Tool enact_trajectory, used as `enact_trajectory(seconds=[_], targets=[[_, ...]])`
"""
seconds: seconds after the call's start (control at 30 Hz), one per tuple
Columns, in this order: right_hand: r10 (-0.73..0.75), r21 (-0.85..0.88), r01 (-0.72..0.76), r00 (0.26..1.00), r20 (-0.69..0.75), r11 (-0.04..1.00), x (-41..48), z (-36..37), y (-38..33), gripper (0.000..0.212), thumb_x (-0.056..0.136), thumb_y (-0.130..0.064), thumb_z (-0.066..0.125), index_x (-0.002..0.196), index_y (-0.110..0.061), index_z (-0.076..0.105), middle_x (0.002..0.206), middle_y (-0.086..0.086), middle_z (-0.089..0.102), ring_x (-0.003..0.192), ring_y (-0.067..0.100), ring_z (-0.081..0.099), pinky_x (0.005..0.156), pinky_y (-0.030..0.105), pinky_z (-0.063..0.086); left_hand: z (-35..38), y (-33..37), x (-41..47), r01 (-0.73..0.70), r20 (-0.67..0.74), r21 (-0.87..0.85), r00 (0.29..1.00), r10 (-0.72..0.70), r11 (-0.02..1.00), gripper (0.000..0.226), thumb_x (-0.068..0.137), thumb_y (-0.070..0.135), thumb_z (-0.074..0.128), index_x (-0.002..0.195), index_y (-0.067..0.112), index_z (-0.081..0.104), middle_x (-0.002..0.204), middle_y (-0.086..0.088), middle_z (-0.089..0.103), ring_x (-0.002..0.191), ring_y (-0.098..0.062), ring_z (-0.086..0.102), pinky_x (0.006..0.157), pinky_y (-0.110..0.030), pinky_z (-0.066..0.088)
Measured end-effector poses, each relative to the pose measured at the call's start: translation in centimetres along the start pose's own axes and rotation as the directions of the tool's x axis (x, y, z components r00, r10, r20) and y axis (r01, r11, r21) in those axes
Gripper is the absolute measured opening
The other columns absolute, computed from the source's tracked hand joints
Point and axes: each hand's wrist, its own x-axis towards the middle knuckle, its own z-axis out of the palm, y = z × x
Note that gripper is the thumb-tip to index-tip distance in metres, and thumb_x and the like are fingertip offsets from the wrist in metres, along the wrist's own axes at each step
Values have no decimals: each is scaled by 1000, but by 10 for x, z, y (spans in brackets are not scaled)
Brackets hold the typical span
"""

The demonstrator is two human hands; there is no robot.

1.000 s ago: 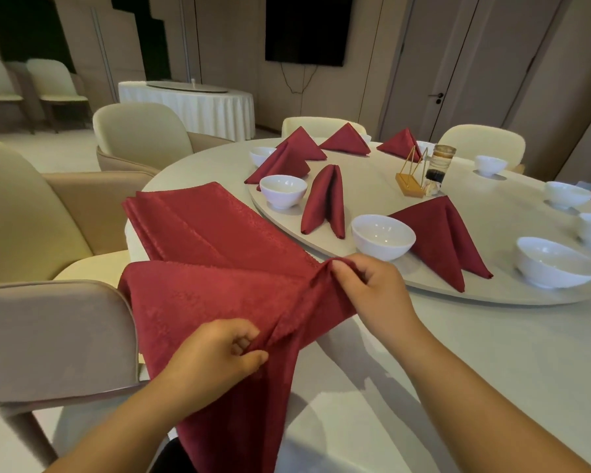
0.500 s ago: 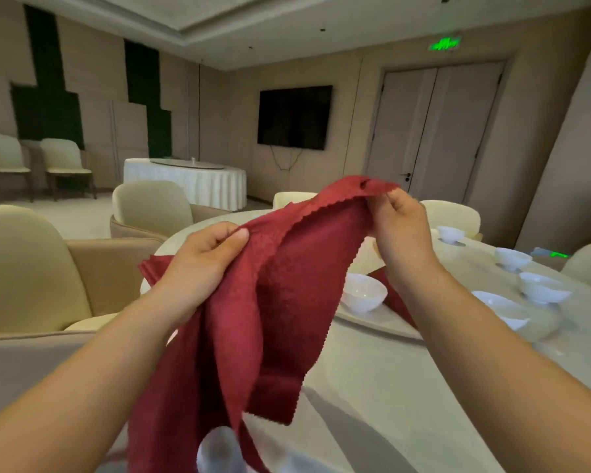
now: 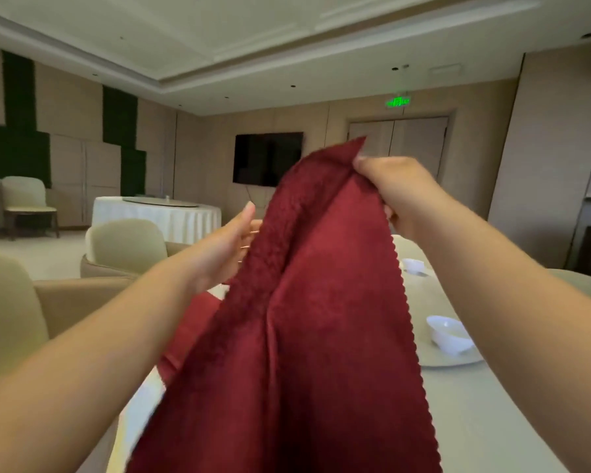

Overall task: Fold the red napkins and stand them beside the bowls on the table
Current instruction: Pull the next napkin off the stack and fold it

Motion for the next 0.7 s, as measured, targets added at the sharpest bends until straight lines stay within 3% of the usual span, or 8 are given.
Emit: enact_trajectory(seconds=[0.1,0.2,0.27,0.33,0.43,0.53,0.63,0.7], targets=[[118,-66,-113,990,81,991,6,-1,30,37,93,-18,49,57,-14,39,29,-4,34,21,8,25,32,10,17,16,1,-2,-95,53,115,995,90,989,62,69,64,39,112,21,54,100,4,63,78,-6,66,73,-26,53],[152,-60,-147,983,99,987,11,5,47,39,93,-16,47,55,-13,37,29,-2,34,21,9,25,33,10,16,35,-1,-3,-133,183,361,981,70,923,63,71,46,68,127,27,46,104,14,64,87,3,64,84,-20,47],[158,-51,-153,981,112,987,14,10,54,39,93,-15,46,55,-13,36,27,-2,33,20,9,25,33,9,17,49,-10,-2,-146,207,456,977,55,878,58,70,27,76,121,28,50,107,13,64,96,2,61,86,-16,47],[168,-62,-161,977,133,985,16,13,59,39,93,-15,46,55,-13,36,27,-3,33,21,8,26,33,10,17,61,-24,4,-144,129,564,988,85,813,40,76,18,73,110,27,54,103,11,63,98,-6,60,87,-21,48],[185,-94,-174,975,124,980,22,12,69,39,92,-17,48,54,-13,38,27,-4,35,22,9,27,34,11,19,60,-47,18,-79,-68,701,982,177,708,11,83,10,62,84,20,57,78,11,58,84,-12,55,71,-15,43],[194,-154,-180,978,81,972,30,5,85,37,93,-23,49,57,-14,42,29,-7,40,26,7,36,38,16,31,41,-69,35,37,-150,704,984,97,710,11,87,7,56,76,11,60,76,-3,59,76,-18,55,66,-24,41],[258,-216,-239,964,61,947,38,-5,108,32,95,-22,45,64,-15,47,47,-3,47,34,6,45,43,18,42,16,-92,48,138,-241,601,971,14,787,24,89,8,56,66,12,61,68,0,56,63,-10,49,60,-22,37],[313,-299,-276,946,83,913,43,-9,127,30,96,-17,42,67,-15,47,59,1,47,40,7,50,37,13,42,4,-104,58,172,-346,453,938,-6,875,16,90,7,55,80,6,66,72,1,56,65,-9,50,62,-19,38]])
